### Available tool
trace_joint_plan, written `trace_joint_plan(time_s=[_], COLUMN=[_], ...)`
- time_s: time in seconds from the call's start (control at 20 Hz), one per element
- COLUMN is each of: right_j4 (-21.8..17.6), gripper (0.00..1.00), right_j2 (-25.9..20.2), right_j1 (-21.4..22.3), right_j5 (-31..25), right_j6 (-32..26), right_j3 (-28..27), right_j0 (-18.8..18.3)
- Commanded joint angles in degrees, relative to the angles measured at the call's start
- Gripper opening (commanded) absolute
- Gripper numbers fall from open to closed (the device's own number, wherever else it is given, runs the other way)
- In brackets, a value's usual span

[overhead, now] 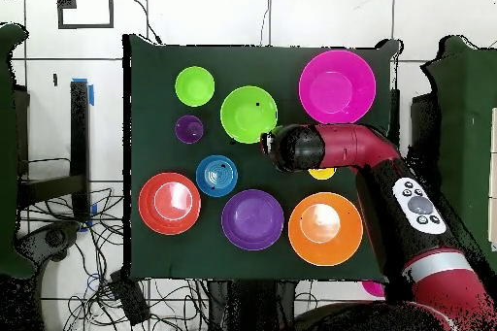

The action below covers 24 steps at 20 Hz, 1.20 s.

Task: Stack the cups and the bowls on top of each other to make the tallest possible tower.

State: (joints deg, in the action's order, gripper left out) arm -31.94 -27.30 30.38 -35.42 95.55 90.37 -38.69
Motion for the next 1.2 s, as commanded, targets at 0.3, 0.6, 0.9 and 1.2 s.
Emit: trace_joint_plan(time_s=[0.3, 0.6, 0.9, 1.2], right_j4=[-6.16, -7.61, -7.85, -9.82], gripper=[1.0, 0.0, 0.0, 0.0], right_j2=[0.85, 2.35, 2.87, 3.18], right_j1=[-5.05, -4.57, -4.43, 2.02], right_j5=[-0.8, -0.54, -0.71, 4.99], right_j6=[-6.94, -5.24, -4.66, -2.1], right_j3=[1.91, 1.96, 1.7, 6.41], right_j0=[0.39, 1.24, 1.79, 3.72])
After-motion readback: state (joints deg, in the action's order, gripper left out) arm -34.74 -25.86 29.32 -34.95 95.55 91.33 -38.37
